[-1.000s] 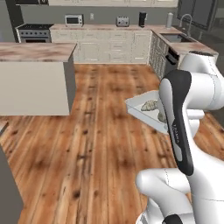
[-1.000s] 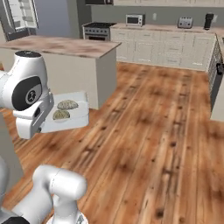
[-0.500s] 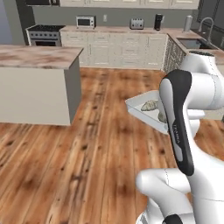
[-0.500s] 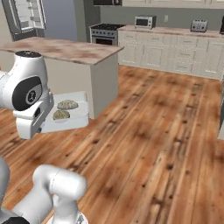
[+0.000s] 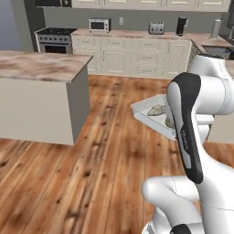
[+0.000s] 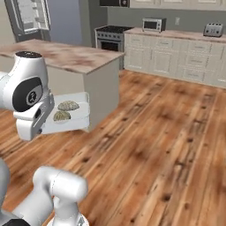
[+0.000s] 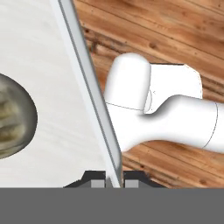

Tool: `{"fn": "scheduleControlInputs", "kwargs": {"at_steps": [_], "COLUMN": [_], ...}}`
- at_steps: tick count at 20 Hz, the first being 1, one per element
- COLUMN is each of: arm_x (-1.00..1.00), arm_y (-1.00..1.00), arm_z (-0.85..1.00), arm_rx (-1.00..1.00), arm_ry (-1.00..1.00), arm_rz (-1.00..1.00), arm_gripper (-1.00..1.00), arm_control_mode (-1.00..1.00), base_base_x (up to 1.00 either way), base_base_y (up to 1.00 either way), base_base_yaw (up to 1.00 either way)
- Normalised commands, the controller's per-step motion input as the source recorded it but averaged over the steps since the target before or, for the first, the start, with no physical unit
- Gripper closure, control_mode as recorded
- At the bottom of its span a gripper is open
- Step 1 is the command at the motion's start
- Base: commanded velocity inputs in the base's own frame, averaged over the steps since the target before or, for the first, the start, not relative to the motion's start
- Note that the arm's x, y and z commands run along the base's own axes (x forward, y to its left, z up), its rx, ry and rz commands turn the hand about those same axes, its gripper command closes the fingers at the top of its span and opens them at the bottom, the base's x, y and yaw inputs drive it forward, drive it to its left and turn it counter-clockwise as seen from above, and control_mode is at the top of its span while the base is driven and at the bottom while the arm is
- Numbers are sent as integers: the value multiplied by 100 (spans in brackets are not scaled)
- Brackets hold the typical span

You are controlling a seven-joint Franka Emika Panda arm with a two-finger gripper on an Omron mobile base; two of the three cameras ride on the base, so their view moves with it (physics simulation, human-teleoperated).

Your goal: Place two dumplings into each of the tupperware containers and then place the containers in the fridge.

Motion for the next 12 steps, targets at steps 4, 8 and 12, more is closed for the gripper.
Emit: {"fn": "scheduleControlInputs", "kwargs": {"at_steps": [4,8,12], "arm_x": [0,0,0], "arm_y": [0,0,0], "arm_z": [0,0,0], "arm_rx": [0,0,0], "arm_ry": [0,0,0], "arm_rz": [0,0,0], "arm_gripper": [100,100,100], "arm_control_mode": [100,100,100], "base_base_x": [100,100,100], "base_base_y": [-61,-64,-71], "base_base_yaw": [20,19,17]}}
